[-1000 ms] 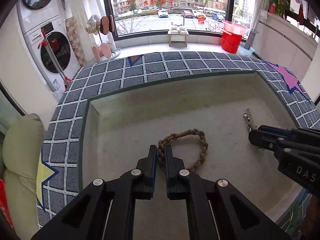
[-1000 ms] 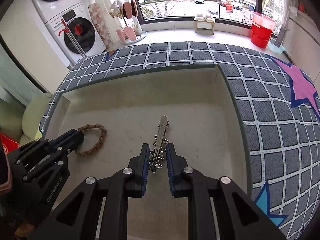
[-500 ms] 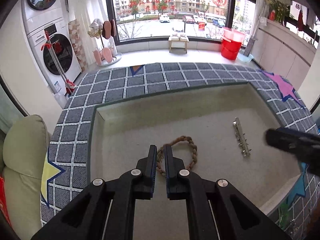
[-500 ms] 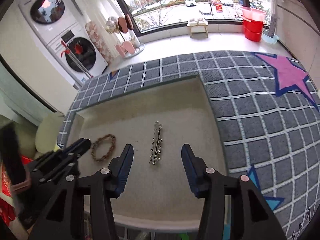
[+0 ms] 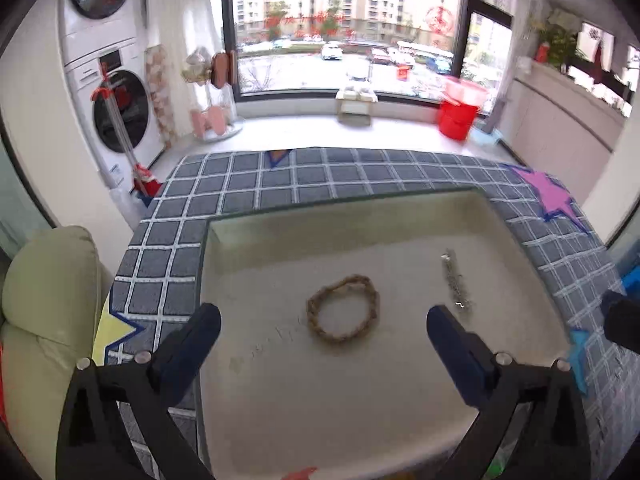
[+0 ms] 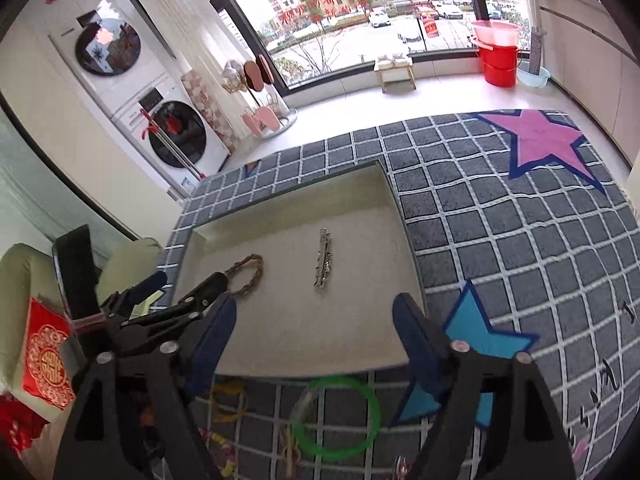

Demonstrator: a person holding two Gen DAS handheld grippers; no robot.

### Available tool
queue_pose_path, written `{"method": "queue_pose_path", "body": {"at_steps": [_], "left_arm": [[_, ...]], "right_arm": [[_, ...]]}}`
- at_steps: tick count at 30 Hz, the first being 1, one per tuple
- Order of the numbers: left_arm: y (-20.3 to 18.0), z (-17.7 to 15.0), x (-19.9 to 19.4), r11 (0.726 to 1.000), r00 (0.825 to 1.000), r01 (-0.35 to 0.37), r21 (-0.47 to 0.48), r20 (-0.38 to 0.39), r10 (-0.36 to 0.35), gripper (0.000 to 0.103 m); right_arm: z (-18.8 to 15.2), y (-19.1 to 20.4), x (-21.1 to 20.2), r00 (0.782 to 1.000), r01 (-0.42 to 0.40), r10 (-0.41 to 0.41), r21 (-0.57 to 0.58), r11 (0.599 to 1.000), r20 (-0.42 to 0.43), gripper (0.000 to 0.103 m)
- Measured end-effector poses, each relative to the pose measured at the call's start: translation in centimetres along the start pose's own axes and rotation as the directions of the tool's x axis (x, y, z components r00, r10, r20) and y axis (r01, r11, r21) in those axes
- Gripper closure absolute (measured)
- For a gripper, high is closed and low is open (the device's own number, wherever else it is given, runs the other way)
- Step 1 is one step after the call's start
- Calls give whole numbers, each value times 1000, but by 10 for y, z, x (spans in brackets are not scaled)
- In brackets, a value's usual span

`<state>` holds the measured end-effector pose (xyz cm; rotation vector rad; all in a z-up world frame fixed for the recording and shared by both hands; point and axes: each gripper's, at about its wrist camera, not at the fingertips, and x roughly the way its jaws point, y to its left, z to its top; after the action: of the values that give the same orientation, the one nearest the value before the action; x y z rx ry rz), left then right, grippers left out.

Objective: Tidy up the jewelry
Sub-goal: 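Open the right tool to drop the clip while the left tool releases the bracelet into the tray, then withdraw both tools from the tray back toward the remaining jewelry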

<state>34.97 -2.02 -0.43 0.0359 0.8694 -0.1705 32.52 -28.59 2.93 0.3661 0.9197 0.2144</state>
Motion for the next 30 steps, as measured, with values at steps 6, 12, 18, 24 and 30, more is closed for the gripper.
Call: {"method": "queue_pose_path", "body": {"at_steps": [6,12,18,24,30], "left_arm": [[9,-38,-31,1000,999,-23,-7,49,23,0],[28,-86,-40,998,1000,19,-62,-19,-20,0],[29,-129,-46,999,998,14,-45,-58,-17,0],[25,-156,-48,1000,996,-12,-29,-89,9,0],[24,-171,-56,999,993,-46,-23,-111,43,0]], "right_arm": [[-31,3,-39,998,19,-18,-21,1000,60,7],[-66,3,-65,996,27,-25,-22,999,84,0],[-95,-10,-73,999,53,-53,13,999,-1,0],[-136,-30,-68,990,130,-127,43,991,-63,0],[-157,-48,-61,978,182,-172,85,980,-116,0]]}}
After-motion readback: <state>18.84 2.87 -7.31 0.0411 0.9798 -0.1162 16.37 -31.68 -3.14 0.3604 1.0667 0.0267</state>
